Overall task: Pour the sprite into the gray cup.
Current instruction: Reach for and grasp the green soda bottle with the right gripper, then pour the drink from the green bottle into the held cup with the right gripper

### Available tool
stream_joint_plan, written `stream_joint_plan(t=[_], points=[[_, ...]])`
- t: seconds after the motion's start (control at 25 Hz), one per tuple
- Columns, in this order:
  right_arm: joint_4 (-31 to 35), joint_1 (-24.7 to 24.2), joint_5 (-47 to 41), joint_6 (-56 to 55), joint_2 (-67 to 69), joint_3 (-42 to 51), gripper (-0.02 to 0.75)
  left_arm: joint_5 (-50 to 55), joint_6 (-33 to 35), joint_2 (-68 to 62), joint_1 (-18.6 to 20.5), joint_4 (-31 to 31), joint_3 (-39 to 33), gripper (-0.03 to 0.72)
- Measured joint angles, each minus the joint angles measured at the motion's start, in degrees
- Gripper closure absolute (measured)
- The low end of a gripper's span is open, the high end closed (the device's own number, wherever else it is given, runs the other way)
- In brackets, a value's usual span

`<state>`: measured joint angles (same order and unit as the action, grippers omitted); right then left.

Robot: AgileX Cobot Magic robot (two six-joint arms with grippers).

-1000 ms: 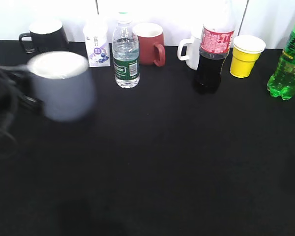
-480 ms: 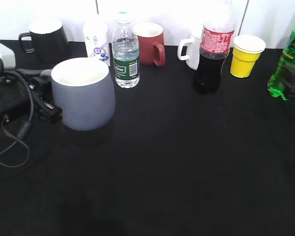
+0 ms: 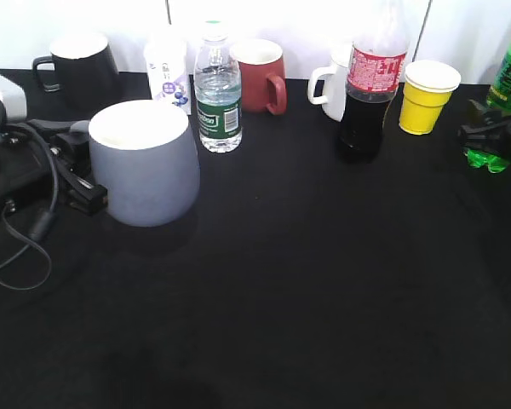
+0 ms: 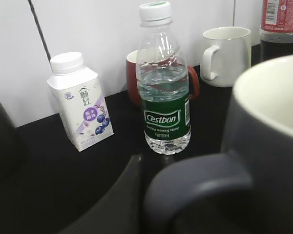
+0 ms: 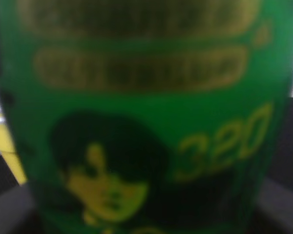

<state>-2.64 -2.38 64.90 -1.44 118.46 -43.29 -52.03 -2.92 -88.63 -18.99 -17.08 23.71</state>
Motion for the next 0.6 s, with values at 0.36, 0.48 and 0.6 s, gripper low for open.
stream_joint_plan(t=[0.36,0.48,0.6], points=[[-2.2,3.0,1.7,5.7,-16.7,15.4,0.302,0.0,-1.4,0.0,0.0,-4.9,0.0,0.628],[-2.6,13.8,-2.2,12.5,-25.7,18.7,0.302,0.0,-2.0,0.0,-0.5,-7.9,0.0,0.628],[-2.9,24.0,-6.8,22.0,-26.9,18.4,0.303,-1.1,-2.2,-0.2,-3.0,-8.3,0.0,0.628]])
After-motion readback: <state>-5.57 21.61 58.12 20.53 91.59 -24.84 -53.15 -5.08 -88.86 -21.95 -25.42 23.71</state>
